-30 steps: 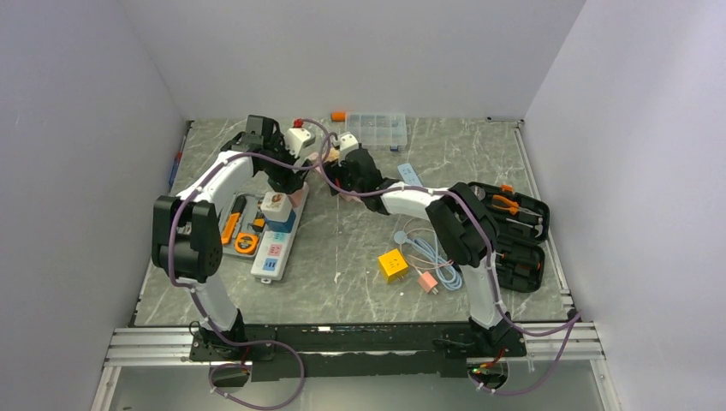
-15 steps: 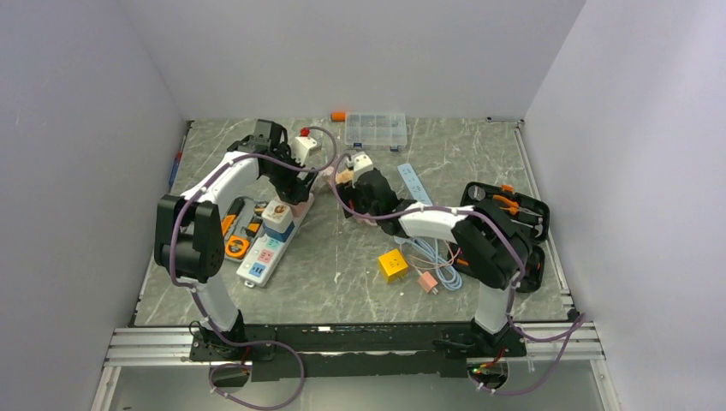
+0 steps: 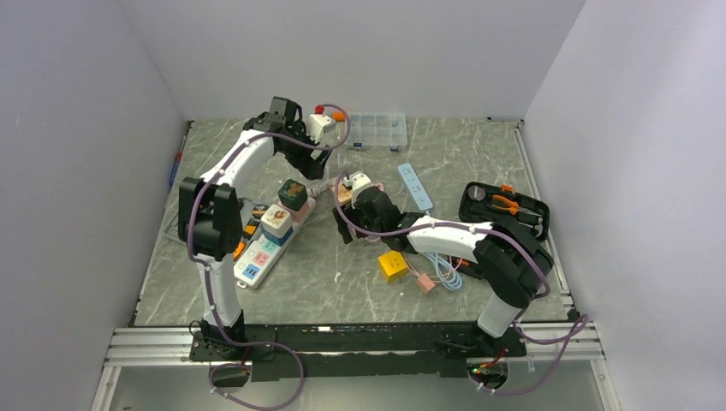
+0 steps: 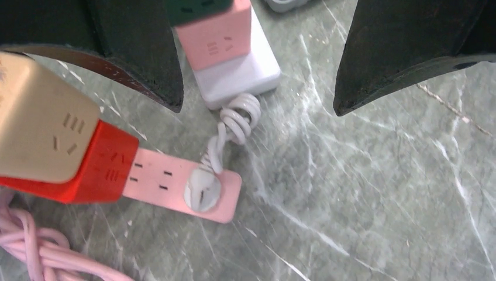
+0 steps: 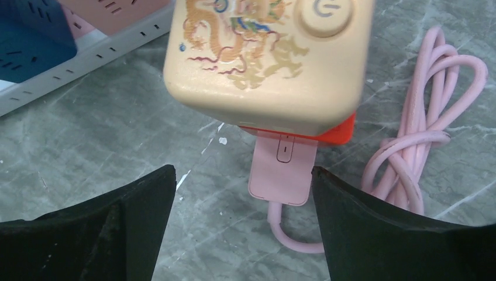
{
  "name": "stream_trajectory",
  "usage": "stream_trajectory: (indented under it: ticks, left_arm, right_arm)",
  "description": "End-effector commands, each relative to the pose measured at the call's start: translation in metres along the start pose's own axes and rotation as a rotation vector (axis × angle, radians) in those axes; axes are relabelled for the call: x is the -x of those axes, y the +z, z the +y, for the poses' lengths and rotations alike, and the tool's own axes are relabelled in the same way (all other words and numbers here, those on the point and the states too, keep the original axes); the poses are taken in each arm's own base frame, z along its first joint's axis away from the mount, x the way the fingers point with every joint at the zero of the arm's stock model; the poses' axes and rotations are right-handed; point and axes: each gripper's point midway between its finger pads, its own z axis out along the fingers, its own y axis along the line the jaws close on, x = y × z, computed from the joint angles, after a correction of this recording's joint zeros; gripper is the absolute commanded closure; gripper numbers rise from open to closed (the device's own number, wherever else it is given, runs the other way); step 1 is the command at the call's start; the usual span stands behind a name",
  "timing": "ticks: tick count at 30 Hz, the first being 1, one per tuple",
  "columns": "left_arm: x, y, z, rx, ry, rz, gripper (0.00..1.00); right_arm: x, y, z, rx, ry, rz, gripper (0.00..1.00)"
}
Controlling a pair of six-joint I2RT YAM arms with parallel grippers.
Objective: Pull the plug off the socket
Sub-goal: Move the socket to the center of the board.
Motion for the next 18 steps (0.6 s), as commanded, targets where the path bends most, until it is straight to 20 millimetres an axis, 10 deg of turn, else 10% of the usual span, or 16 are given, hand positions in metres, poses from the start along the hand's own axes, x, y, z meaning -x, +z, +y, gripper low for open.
stream_trajectory:
  ticks: [1, 11, 18]
  left_arm:
    - [0.012, 0.018, -0.004, -0.069, 0.015, -0.010, 0.01]
    - [-0.008, 0.052, -0.023, -0.162, 0.154, 0.061, 0.01]
    - [-0.016, 0.069, -0.019, -0.163, 0.175, 0.081, 0.01]
  right_arm:
    - [0.034, -0.020, -0.001, 0.054, 0.039, -0.067, 0.12]
    - [0.109, -0.098, -0.035, 0.250, 0.186, -0.305, 0.10]
    - [0.148, -0.112, -0.055, 0.309, 0.260, -0.379, 0.10]
